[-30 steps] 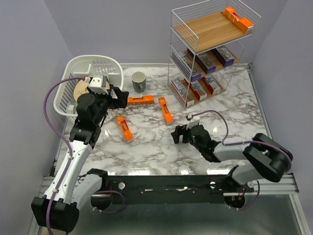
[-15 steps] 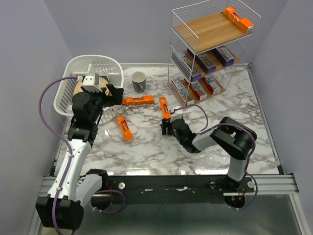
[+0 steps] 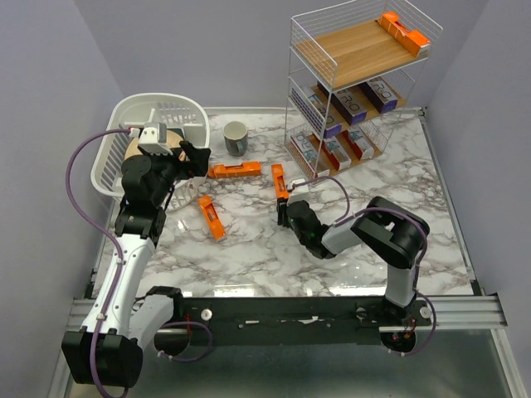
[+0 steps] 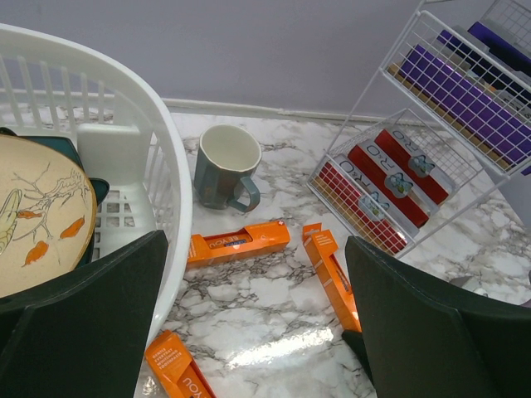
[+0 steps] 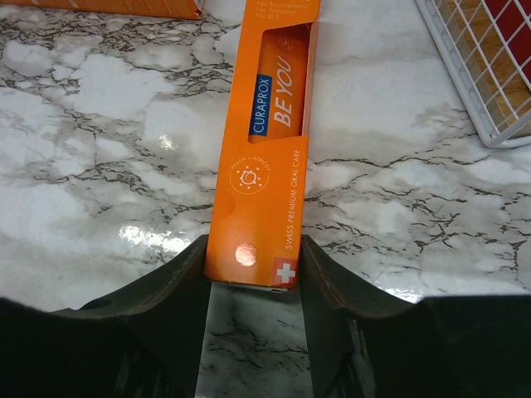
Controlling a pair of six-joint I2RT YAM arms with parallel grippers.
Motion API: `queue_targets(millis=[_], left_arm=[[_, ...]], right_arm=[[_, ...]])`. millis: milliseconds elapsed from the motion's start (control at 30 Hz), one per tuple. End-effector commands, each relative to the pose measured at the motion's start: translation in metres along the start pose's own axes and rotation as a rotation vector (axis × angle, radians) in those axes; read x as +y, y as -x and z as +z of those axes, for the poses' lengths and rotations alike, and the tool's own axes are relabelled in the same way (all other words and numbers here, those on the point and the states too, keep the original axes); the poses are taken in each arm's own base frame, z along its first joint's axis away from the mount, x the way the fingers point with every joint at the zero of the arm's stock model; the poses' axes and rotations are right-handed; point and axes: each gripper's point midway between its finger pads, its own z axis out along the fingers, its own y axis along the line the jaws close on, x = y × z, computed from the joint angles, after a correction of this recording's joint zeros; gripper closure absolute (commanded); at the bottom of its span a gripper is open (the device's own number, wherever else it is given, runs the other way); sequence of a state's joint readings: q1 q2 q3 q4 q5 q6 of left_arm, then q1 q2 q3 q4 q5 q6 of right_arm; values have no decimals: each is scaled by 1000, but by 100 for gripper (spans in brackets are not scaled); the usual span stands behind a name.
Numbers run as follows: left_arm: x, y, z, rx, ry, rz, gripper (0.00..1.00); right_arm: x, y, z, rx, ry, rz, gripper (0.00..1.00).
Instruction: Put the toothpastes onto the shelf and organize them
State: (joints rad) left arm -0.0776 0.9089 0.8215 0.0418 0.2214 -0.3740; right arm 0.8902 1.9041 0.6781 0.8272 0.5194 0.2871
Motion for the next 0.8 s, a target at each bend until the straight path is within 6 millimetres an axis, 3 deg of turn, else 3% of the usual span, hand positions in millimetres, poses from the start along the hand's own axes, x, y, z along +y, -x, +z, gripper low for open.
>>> queue_targets(millis=[0,167,267,400,500,600,700,733,767], left_arm=[[-1,-2,1,-1,-20,-10,1],[-1,-3,2,4,-20,-12,1],[0,-3,2,4,-18,-12,1],[0,-3,2,5,-18,-13,1],[0,-3,2,4,-20,-11,1],[0,-3,2,7,-19,-10,1],[0,-3,2,6,-17,-9,1],[1,-4,2,8,-14,-8,1],[1,-3,1,7,-14,-6,1]], right_arm=[[-11,-7,1,5,-77,-13,49],[-6,-11,-14,25,-42,-29,58],[9,-14,-29,41,19,-41,63],[30,-9,-56,54,101,-52,63],[32,-15,-73,95,134,-70,64],[35,-1,-92,99,168,-72,64],[39,25,-110,98,214,-85,64],[32,24,-116,142,200,-116,64],[39,52,-122,106,217,-95,64]])
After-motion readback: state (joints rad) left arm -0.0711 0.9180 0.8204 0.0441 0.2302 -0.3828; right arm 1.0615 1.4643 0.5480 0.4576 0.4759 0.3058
